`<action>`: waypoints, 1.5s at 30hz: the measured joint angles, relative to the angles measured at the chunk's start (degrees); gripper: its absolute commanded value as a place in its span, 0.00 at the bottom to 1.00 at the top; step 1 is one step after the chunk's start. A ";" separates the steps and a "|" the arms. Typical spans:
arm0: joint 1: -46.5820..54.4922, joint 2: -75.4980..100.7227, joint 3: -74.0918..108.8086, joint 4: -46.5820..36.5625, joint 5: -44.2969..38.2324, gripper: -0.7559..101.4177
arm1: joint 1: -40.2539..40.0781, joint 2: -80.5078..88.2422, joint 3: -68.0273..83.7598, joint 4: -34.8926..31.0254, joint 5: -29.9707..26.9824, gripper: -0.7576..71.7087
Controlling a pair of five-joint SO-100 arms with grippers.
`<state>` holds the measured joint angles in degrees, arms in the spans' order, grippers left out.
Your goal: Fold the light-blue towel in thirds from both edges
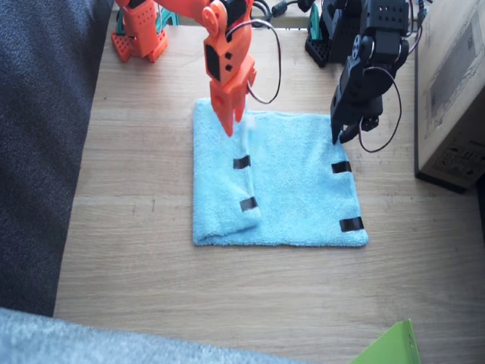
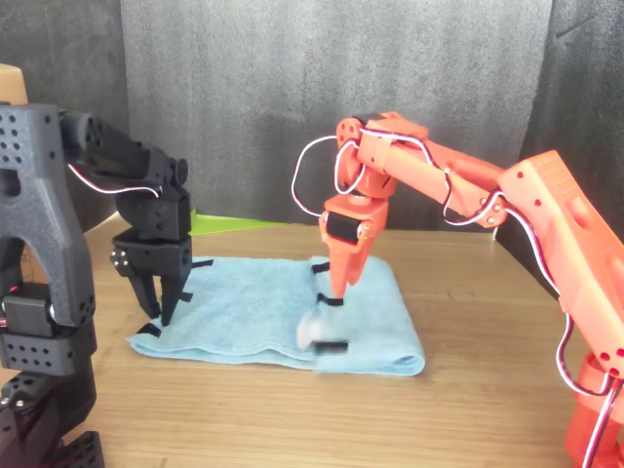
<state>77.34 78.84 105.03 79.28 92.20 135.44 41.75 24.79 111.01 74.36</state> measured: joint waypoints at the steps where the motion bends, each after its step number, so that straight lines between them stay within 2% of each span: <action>1: 0.00 0.00 0.00 0.00 0.00 0.01 | 0.18 0.00 -0.35 0.00 0.00 0.33; 6: 0.00 0.00 0.00 0.00 0.00 0.01 | -0.79 2.29 0.53 0.00 0.26 0.32; 13: 0.00 1.14 -0.09 1.05 0.79 0.01 | -14.06 8.61 10.28 0.00 0.35 0.30; 18: 0.00 5.36 -2.55 4.83 2.81 0.01 | -18.19 10.55 12.39 0.00 -0.09 0.30; 33: -7.56 10.20 -7.56 11.60 4.48 0.01 | -17.84 10.55 12.39 0.00 0.35 0.30; 45: -14.24 5.71 -21.36 18.81 5.54 0.01 | -17.93 8.88 12.39 -0.26 1.41 0.30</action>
<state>63.11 84.55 83.67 98.09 97.73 117.51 50.62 37.18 110.74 75.76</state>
